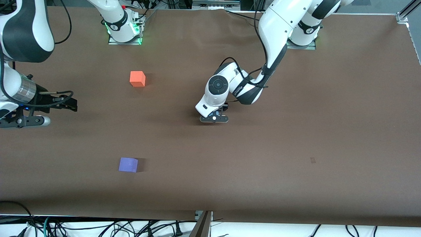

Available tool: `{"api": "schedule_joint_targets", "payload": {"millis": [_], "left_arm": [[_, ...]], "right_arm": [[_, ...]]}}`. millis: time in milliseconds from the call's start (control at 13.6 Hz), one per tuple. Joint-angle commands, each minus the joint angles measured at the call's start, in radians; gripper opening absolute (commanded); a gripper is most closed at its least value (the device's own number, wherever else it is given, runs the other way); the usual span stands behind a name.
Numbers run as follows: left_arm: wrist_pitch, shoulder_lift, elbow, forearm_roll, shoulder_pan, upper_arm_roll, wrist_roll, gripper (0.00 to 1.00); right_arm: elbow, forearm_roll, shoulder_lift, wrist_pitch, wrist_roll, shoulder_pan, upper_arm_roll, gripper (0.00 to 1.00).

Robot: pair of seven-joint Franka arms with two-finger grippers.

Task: Place blue block between orange and purple blocks
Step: 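Carry the blue cube with the left gripper toward the table's middle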

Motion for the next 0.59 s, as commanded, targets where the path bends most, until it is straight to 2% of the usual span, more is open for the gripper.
{"api": "schedule_joint_targets", "payload": {"millis": [0, 220, 514], "left_arm": [[0.015, 0.021, 0.028, 0.03, -0.023, 0.013, -0.053, 1.0], [-0.02, -0.027, 0.02, 0.044, -0.006, 0.011, -0.05, 1.0], [-0.262, -0.182, 0.017, 0.044, 0.021, 0.008, -0.034, 1.0]], "right_arm": [[0.012, 0.028, 0.027, 0.016, 0.03, 0.024, 0.0, 0.99], [0.012, 0.03, 0.049, 0.053, 0.042, 0.055, 0.0, 0.99], [0.012, 0.03, 0.092, 0.096, 0.144, 0.138, 0.0, 0.99]]}}
